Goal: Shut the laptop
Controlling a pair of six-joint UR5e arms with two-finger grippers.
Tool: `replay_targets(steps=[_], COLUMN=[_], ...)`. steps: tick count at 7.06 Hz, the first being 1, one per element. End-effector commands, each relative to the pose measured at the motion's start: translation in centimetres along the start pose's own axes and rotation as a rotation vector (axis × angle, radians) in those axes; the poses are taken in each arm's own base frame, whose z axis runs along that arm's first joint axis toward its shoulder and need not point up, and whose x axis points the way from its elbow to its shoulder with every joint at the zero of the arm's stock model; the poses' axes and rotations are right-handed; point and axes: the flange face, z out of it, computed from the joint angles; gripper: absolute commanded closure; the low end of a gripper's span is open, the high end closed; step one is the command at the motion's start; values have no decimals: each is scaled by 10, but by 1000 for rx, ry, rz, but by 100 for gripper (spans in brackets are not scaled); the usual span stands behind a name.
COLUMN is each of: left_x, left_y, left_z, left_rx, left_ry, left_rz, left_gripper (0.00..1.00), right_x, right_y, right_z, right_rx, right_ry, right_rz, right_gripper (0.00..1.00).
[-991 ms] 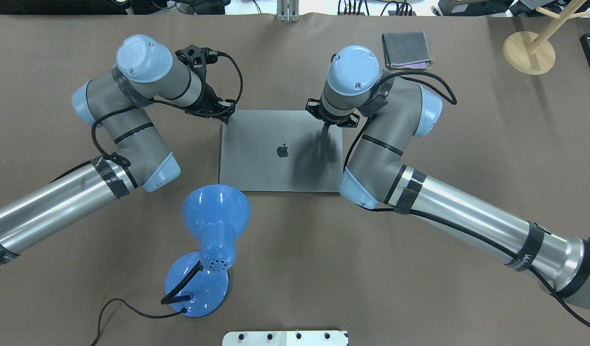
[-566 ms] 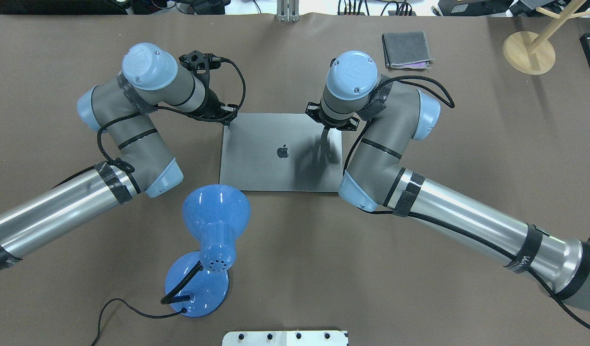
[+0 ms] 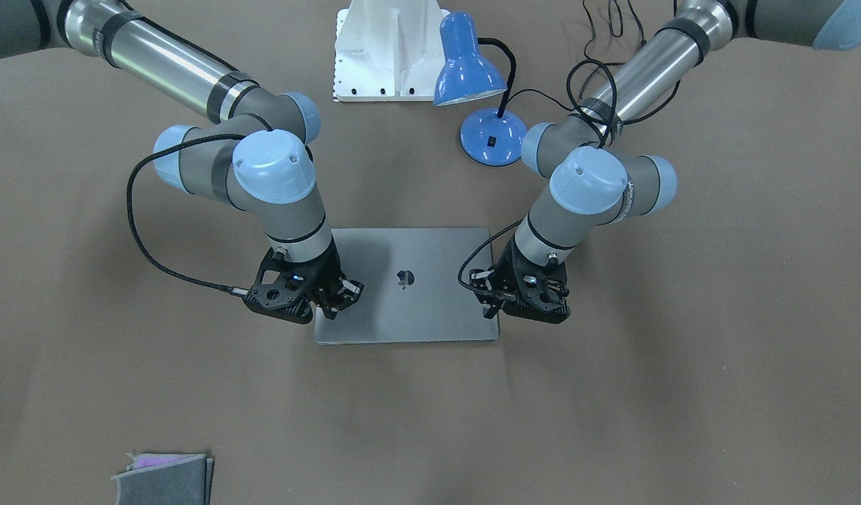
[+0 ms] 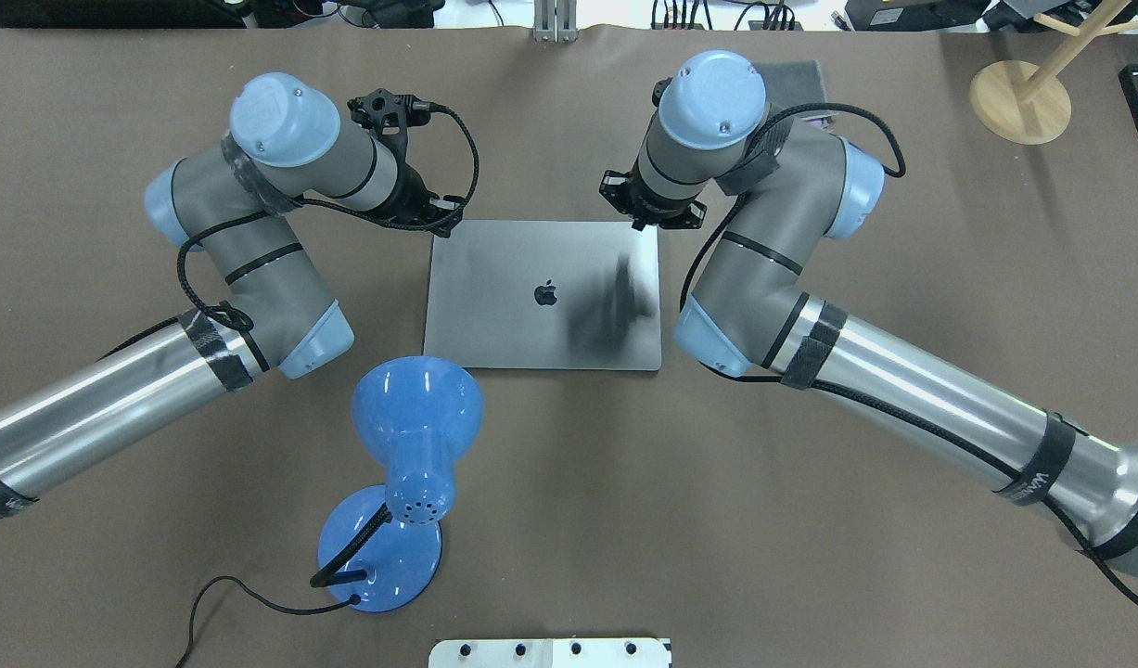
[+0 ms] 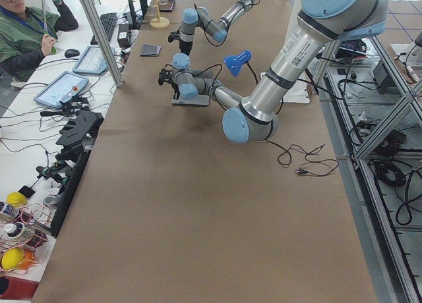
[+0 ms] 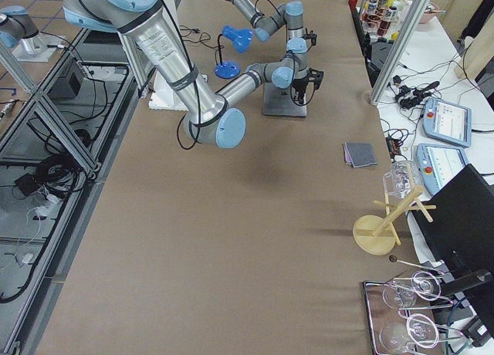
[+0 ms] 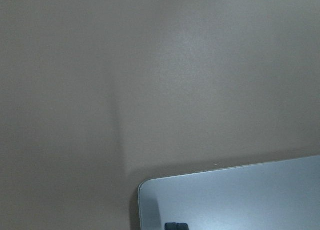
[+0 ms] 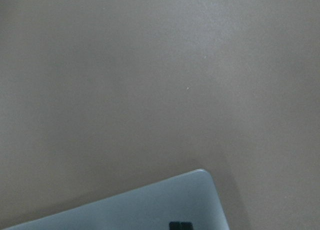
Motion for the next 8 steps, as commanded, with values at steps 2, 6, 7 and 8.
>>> replay_targets(steps=[2, 6, 7, 8], left_x=[-30, -163, -216, -266], left_y=[-15, 0, -2, 0], left_z=[-83, -225, -250, -274], left_rx=[-86, -161, -164, -175], left_ry=[-10, -179, -194, -212], left_rz=[51, 261, 333, 362], left_gripper=[2, 2, 2, 2], right_x=[107, 305, 374, 452], right_y=[-34, -47, -64, -79], right_z=[-54, -106, -117, -132], right_rx=[-4, -37, -41, -57], right_ry=[-24, 88, 158, 222], right_rz=[-93, -320, -382, -495], right_gripper=[0, 0, 0, 0])
